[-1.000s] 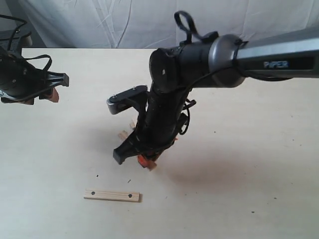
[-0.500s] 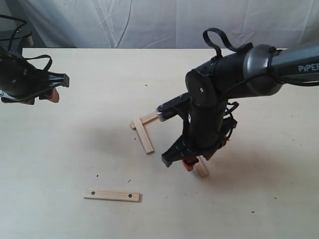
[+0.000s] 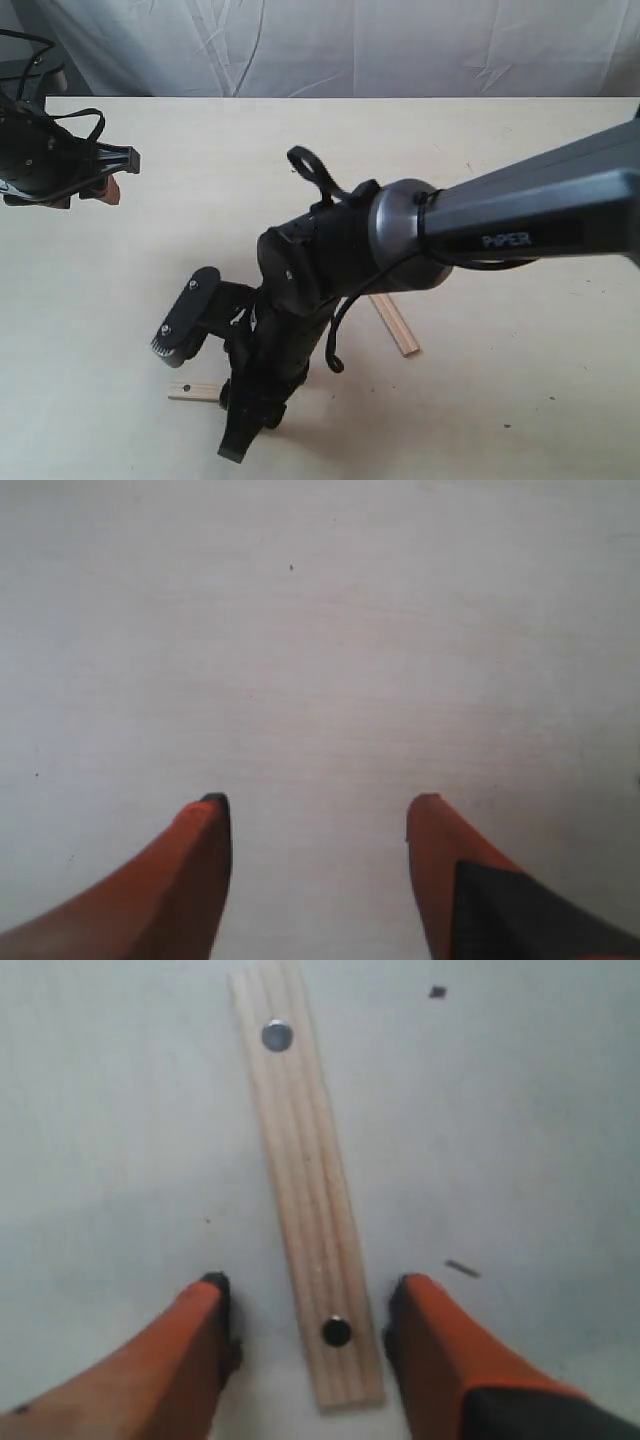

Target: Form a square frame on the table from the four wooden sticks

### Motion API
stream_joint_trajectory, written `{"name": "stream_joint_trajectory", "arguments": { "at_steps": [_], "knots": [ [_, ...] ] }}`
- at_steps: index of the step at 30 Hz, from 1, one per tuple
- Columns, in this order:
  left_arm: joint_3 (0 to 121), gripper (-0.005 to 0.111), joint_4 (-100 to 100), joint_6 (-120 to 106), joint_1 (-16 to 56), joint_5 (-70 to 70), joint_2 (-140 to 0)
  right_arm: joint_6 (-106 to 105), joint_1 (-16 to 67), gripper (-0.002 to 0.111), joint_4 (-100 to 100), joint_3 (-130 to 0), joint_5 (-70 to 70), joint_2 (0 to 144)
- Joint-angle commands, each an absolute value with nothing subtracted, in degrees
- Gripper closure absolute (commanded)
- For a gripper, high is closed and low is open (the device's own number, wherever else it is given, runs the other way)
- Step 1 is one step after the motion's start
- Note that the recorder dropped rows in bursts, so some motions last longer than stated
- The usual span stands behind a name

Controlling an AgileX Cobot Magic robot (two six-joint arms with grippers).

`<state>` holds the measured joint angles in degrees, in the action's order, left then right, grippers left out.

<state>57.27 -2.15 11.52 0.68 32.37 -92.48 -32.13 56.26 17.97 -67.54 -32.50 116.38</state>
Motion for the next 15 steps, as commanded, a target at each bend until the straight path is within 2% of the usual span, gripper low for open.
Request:
{"name": "stream_joint_trajectory", "arguments": {
  "at_steps": [1, 2, 4, 10, 15],
  "knots": [
    [57.1, 0.054, -2.8, 11.4, 0.7, 32.1, -91.9, -32.5, 56.6, 0.071, 16.5, -67.7, -31.5, 119.4],
    [57.1, 0.054, -2.8, 11.4, 0.7, 32.1, -91.9, -32.5, 56.6, 0.08, 16.5, -67.7, -31.9, 119.6],
    [57.1, 0.054, -2.8, 11.3, 0.7, 32.1, -91.9, -32.5, 56.6, 0.108, 16.7, -67.7, -33.5, 119.2],
    [57.1, 0.054, -2.8, 11.3, 0.7, 32.1, -91.9, -24.2, 54.3, 0.108, 11.9, -68.3, -34.6, 110.3],
    [57.1, 0.054, -2.8, 11.3, 0.7, 31.7, -91.9, -14.8, 42.8, 0.109, 10.7, -70.9, -34.4, 104.1]
  ]
}}
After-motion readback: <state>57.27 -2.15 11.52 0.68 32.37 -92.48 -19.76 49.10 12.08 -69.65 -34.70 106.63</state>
